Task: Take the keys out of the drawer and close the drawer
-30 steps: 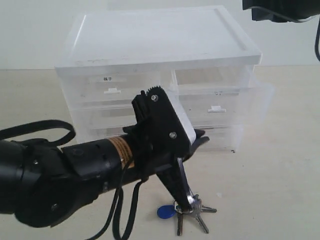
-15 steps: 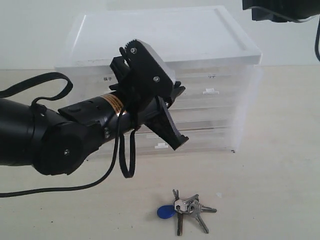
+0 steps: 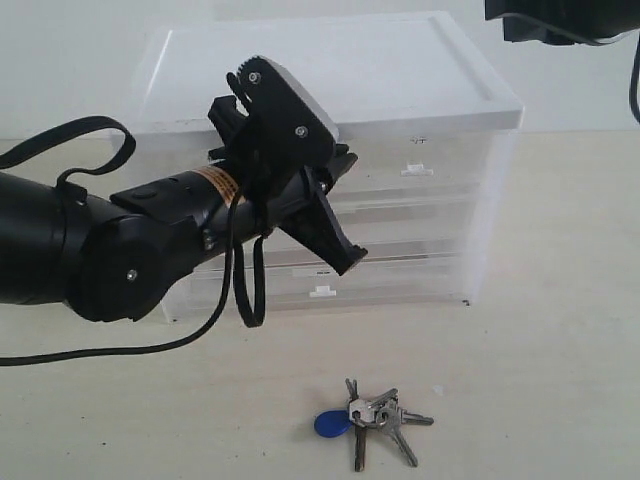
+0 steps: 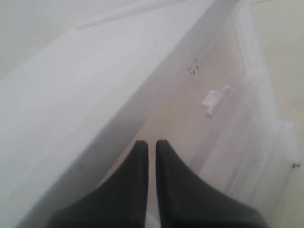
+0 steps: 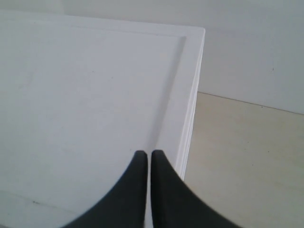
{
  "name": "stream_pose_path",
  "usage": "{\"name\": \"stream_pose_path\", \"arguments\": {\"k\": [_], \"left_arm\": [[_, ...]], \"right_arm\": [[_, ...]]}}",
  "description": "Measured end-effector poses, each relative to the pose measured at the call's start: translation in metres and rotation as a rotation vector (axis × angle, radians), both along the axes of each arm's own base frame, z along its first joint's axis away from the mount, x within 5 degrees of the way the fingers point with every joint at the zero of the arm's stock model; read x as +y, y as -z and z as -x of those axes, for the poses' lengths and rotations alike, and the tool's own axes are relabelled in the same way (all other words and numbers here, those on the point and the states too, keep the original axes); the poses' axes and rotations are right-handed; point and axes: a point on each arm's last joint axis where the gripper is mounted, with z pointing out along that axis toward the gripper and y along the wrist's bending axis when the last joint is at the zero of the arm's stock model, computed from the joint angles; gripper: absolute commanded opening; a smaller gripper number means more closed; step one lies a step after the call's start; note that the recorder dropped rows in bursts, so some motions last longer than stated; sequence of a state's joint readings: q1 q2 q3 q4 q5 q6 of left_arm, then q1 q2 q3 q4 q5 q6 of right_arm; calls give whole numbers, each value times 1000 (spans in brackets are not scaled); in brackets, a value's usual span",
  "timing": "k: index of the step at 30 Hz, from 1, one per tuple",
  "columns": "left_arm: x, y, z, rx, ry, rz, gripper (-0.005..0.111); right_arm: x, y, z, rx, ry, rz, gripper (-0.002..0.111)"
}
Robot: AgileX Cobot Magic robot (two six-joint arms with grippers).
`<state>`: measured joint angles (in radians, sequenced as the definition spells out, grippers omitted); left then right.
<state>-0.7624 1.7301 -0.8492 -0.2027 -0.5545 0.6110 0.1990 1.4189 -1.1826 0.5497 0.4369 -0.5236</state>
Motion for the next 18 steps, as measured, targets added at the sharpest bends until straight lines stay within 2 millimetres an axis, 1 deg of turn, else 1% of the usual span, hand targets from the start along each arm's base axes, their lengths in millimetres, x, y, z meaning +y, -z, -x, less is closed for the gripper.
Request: {"name": "stream_pose_path", "arguments": {"k": [3, 7, 9, 10, 11, 13, 15, 18], "left_arm": [[-4, 1, 4, 14, 20, -7, 5], [-19, 3, 19, 2, 108, -43, 5], [-23, 10, 20, -1, 132, -66, 5], [-22, 14, 17, 4, 126, -73, 5], [-17, 23, 9, 20, 101, -86, 5], [-8, 29, -3, 28, 58, -89, 5], [-3, 28, -7, 33, 36, -80, 5], [-3, 27, -7, 40, 30, -63, 5]], "right_arm": [[0, 0, 0, 0, 0, 0, 0], [0, 0, 0, 0, 0, 0, 0], [0, 0, 0, 2, -1, 0, 0], [0, 0, 0, 4, -3, 0, 0], [0, 1, 1, 9, -6, 1, 0], [1, 1, 1, 13, -8, 1, 0], [1, 1, 1, 13, -8, 1, 0], [1, 1, 1, 13, -8, 1, 0]]}}
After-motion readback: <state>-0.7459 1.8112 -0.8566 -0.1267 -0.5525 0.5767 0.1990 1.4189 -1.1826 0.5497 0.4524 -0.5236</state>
